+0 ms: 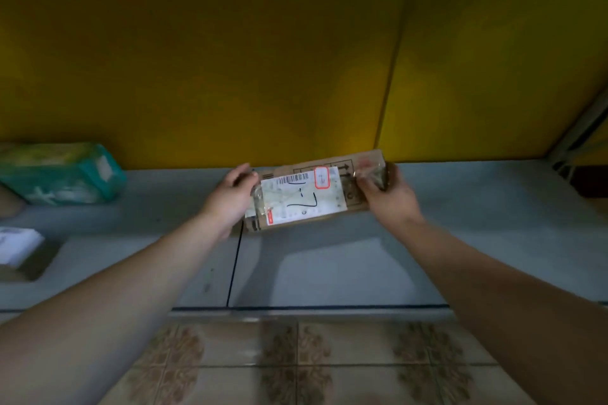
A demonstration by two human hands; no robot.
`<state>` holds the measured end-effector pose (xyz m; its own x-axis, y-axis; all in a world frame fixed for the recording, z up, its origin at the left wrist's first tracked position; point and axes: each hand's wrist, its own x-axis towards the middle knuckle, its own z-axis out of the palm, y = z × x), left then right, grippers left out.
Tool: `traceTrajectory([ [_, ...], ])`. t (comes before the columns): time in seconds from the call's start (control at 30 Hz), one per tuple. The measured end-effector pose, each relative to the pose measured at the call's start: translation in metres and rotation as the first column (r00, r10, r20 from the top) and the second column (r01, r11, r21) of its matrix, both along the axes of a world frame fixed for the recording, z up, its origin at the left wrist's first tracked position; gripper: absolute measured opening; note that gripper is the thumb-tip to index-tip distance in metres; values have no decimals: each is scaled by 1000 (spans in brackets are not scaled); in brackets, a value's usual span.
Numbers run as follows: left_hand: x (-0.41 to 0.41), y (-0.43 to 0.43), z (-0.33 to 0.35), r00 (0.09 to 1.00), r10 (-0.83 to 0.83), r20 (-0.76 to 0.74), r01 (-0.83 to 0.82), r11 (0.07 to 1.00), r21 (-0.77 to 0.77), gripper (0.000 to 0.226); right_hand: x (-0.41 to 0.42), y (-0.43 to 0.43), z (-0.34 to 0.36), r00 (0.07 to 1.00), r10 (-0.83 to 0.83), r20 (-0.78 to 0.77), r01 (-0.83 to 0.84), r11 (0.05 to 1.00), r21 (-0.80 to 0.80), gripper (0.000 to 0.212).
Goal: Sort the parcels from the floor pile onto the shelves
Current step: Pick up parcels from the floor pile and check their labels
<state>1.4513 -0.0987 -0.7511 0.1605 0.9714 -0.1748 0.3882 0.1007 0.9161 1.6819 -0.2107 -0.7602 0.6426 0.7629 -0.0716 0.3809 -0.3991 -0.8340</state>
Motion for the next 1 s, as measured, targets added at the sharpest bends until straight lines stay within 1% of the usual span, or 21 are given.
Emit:
traceTrajectory([
  [0.03, 1, 6, -6, 998, 15, 62, -15, 1000, 0, 43, 2, 4, -6, 1000, 3, -4, -3, 999, 33, 51],
  [0.1, 3, 16, -14, 985, 60, 159, -59, 998, -16, 44, 6, 10, -17, 1000, -2, -16, 3, 998, 65, 62],
  [0.17, 3, 21, -21, 972, 102, 213, -97, 995, -35, 37, 6, 13, -22, 1000, -6, -17, 6, 999, 51, 67],
  [0.23, 3, 22, -26, 978, 63, 198, -54, 997, -51, 29, 3, 13, -27, 1000, 17, -14, -17, 1000, 16, 64],
  [0.27, 2, 21, -27, 981, 30, 190, -20, 998, -56, 29, 0, 14, -29, 999, 37, -13, -37, 999, -8, 62],
  [0.33, 1, 21, -32, 984, -29, 176, 42, 997, -71, 38, -2, 16, -33, 998, 68, 1, -68, 996, -50, 63],
  [0.4, -1, 20, -37, 990, -69, 125, 85, 989, -123, 51, -3, 22, -35, 996, 82, 39, -79, 994, -77, 65],
  [0.43, -3, 20, -40, 993, -77, 95, 91, 984, -154, 56, -3, 25, -36, 991, 87, 99, -78, 993, -94, 66],
  [0.5, -5, 23, -47, 995, -68, 75, 80, 981, -176, 59, -8, 28, -34, 945, 109, 307, -72, 989, -128, 68],
  [0.57, -7, 26, -56, 993, -51, 107, 65, 988, -138, 54, -19, 29, -29, 830, 202, 520, -140, 978, -156, 74],
  [0.63, -9, 26, -64, 993, -20, 115, 29, 996, -83, 46, -32, 34, -26, 692, 364, 623, -243, 930, -275, 87],
  [0.67, -11, 25, -69, 997, 0, 72, 5, 998, -65, 48, -37, 37, -26, 634, 436, 639, -267, 899, -349, 93],
  [0.73, -21, 22, -83, 994, 21, -106, -31, 996, -88, 57, -44, 43, -32, 555, 520, 649, -262, 850, -457, 97],
  [0.77, -29, 20, -92, 986, 11, -169, -28, 995, -98, 59, -45, 45, -37, 535, 527, 660, -246, 845, -476, 96],
  [0.83, -46, 17, -112, 962, -40, -270, 23, 998, -65, 63, -44, 47, -46, 514, 489, 704, -219, 869, -444, 90],
  [0.87, -56, 17, -123, 923, -87, -376, 81, 996, -32, 67, -43, 48, -50, 509, 464, 725, -210, 884, -418, 86],
  [0.9, -66, 18, -136, 835, -153, -528, 169, 986, -19, 73, -43, 49, -53, 504, 443, 741, -205, 895, -395, 83],
  [0.93, -74, 19, -149, 706, -209, -676, 251, 967, -37, 76, -43, 51, -55, 502, 429, 751, -203, 902, -380, 81],
  [0.97, -80, 19, -162, 582, -239, -778, 305, 950, -63, 78, -44, 53, -56, 504, 419, 755, -200, 907, -370, 79],
  [1.0, -85, 19, -173, 500, -245, -830, 336, 939, -75, 79, -44, 56, -57, 511, 410, 755, -196, 911, -363, 78],
])
